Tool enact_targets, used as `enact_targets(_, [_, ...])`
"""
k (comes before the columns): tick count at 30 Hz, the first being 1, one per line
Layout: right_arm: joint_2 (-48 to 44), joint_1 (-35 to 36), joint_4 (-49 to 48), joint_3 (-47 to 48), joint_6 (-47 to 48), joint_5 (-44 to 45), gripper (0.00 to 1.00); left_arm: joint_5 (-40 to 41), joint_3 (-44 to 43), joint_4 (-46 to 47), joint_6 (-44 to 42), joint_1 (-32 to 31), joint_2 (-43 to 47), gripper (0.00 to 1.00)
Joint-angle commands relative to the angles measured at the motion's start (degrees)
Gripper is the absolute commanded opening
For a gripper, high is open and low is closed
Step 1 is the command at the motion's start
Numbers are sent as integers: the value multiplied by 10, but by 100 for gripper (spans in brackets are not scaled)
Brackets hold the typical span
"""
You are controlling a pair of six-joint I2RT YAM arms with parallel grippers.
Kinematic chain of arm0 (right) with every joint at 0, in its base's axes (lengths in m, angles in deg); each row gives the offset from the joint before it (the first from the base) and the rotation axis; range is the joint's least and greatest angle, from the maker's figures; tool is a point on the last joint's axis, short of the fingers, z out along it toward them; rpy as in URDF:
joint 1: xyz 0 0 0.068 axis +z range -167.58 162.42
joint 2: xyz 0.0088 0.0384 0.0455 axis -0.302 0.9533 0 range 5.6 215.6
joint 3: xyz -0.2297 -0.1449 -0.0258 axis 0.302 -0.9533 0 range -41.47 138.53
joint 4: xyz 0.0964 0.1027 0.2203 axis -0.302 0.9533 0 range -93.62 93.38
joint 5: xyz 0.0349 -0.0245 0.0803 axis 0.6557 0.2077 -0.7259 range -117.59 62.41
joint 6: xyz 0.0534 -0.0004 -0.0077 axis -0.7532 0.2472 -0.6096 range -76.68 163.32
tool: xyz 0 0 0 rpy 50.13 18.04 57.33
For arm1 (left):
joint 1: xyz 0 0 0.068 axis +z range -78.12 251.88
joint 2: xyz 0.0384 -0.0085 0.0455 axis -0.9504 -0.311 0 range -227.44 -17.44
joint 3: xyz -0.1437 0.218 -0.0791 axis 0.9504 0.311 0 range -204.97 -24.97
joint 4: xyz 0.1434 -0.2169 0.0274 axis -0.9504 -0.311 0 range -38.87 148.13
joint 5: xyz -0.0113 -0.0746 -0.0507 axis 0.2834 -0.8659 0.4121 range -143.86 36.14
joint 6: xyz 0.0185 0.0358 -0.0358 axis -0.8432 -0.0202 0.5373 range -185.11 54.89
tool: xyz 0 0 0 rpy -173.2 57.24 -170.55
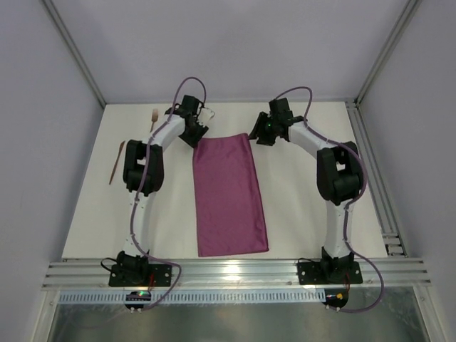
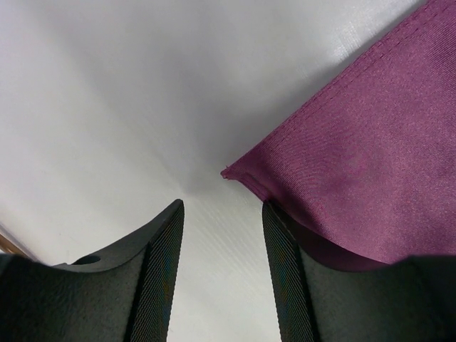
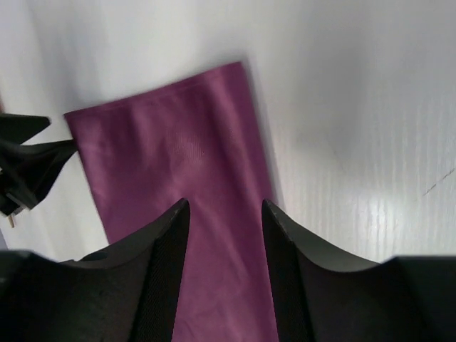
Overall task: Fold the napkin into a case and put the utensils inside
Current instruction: Fold and flatten the napkin at the center of the board, then pick up the rectangle-folded napkin from the center of the board.
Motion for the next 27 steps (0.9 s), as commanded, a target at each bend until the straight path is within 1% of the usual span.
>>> enact_targets(1, [-7,-10,-3,11,-28,-21,49,-12,-13,-7,4,1,11,51])
enact_targets(2, [-24,-10,-14,-31,-21,-20,49,-15,-10,-7,4,1,23,52])
enact_targets(4, [-70,-10,-30,-78,2,-3,49,-50,14,-3,8,1,58,53])
enact_targets(5, [-120,-10,-31,-123,11,1,49,-62,22,-5,12,1,100,53])
enact_targets(7, [-175,-8,-25,-174,34,6,50,-102,45,-19,24,-4,147,56])
enact_targets(8, [-229,-8,-21,-229,40,8,50,-117,58,-24,26,-7,197,57])
enact_targets(9, [-255,-2,-12,-259,45,16,51,-137,96,-27,27,-10,226,58])
enact_targets(10, [-281,3,-7,-317,52,20,52,-146,121,-30,23,-20,255,58])
enact_targets(11, [-329,8,-5,-343,55,22,52,-153,149,-31,17,-26,315,59])
enact_targets(12, [-350,14,4,-370,59,16,52,-158,205,-34,10,-32,344,60])
enact_targets(13, [-370,27,13,-390,65,13,52,-161,234,-40,1,-51,370,60])
enact_targets(14, [-387,34,22,-425,65,11,52,-160,262,-54,-15,-61,422,60])
enact_targets(15, [-420,42,39,-440,65,9,52,-158,290,-62,-23,-83,446,60])
enact_targets(16, [-436,63,45,-451,61,8,52,-153,347,-69,-29,-96,469,60])
enact_targets(17, [-451,73,51,-471,60,6,52,-149,376,-77,-37,-109,491,59])
enact_targets(18, [-480,81,62,-481,57,4,52,-143,405,-81,-44,-143,532,58])
enact_targets(19, [-496,86,62,-501,46,-10,52,-121,462,-84,-53,-163,551,57])
enact_targets(20, [-512,87,59,-512,40,-21,52,-108,491,-87,-72,-187,570,55])
enact_targets(21, [-528,87,54,-523,35,-29,52,-97,520,-89,-83,-242,604,55])
enact_targets(22, [-554,87,52,-542,31,-39,52,-87,545,-88,-93,-270,620,54])
enact_targets(23, [-566,87,51,-550,27,-45,52,-74,591,-90,-102,-303,635,54])
enact_targets(24, [-576,87,57,-557,26,-50,52,-69,613,-92,-121,-363,661,54])
enact_targets(25, [-588,87,62,-570,25,-60,52,-64,649,-87,-129,-389,673,55])
enact_targets(26, [-591,87,66,-575,24,-65,52,-57,668,-81,-134,-414,684,56])
enact_targets(27, [-595,87,79,-582,22,-68,52,-55,685,-61,-145,-455,694,57])
